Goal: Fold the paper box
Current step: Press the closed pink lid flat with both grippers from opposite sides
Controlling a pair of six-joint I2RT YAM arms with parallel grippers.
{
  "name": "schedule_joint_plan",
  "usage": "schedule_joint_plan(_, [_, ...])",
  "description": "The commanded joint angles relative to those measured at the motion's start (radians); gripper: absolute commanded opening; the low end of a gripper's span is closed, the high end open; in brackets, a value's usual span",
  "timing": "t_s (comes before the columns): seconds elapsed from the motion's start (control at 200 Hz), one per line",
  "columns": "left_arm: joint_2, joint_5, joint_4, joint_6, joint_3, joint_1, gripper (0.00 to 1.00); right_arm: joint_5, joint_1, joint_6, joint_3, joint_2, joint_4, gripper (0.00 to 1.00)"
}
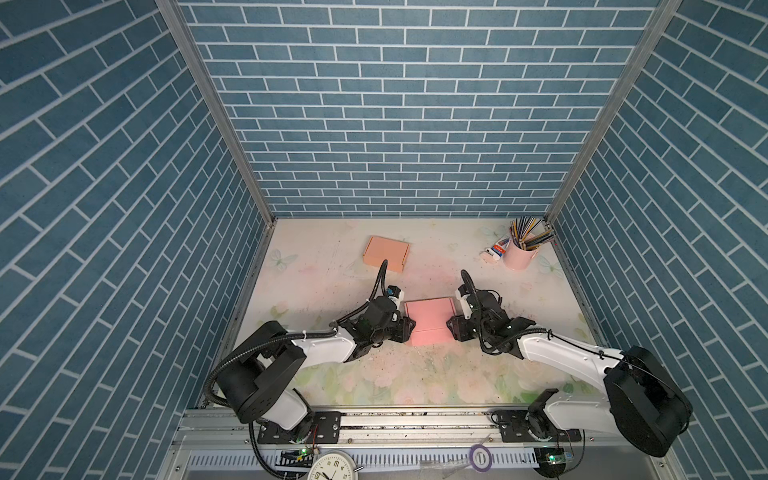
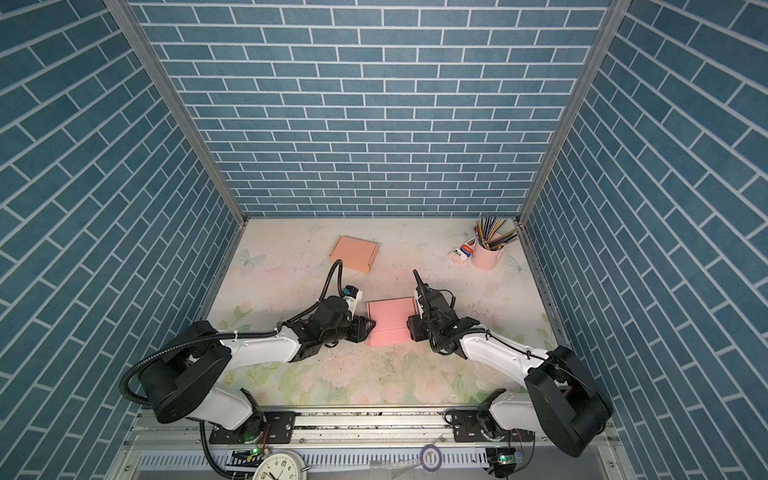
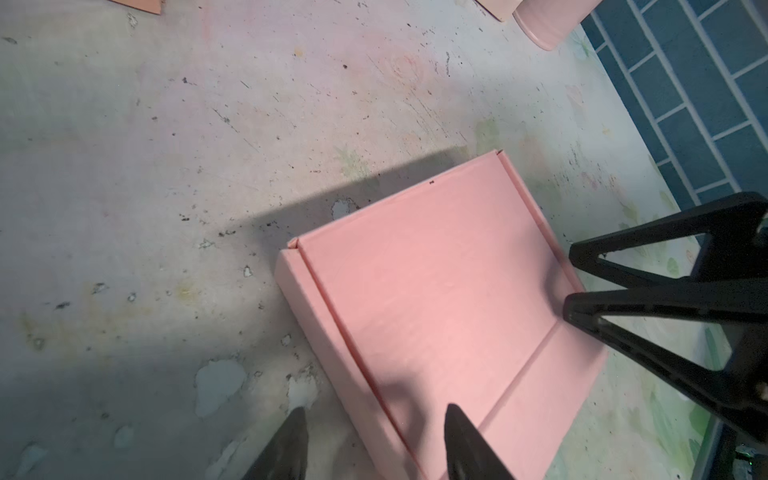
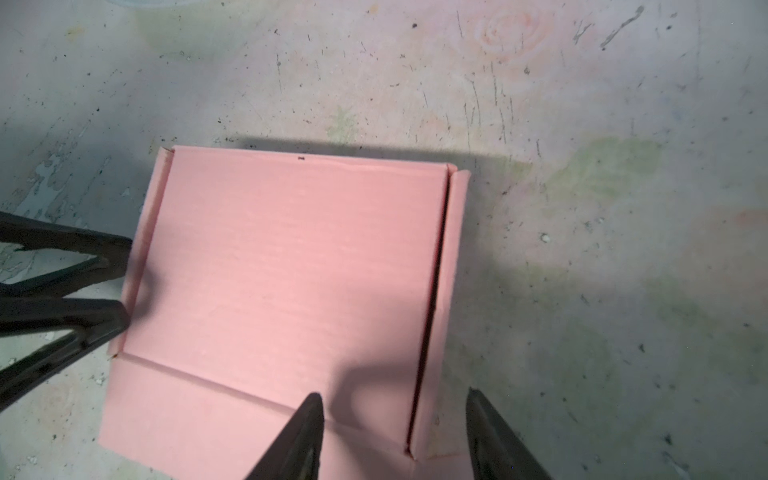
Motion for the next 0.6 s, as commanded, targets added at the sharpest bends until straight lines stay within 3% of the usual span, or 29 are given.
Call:
schedule_joint_plan(0.0, [-0.007, 0.013, 0.008, 0.007, -0.005, 0.01, 0.53, -0.021, -0.005, 0.04, -0.015, 0.009, 0.025, 0.56])
schedule_joint_plan(0.595, [-0.001, 0.03, 0.027, -0.001, -0.021, 0.025, 0.52, -0.1, 0.03, 0.078, -0.057, -0.005, 0.097, 0.55])
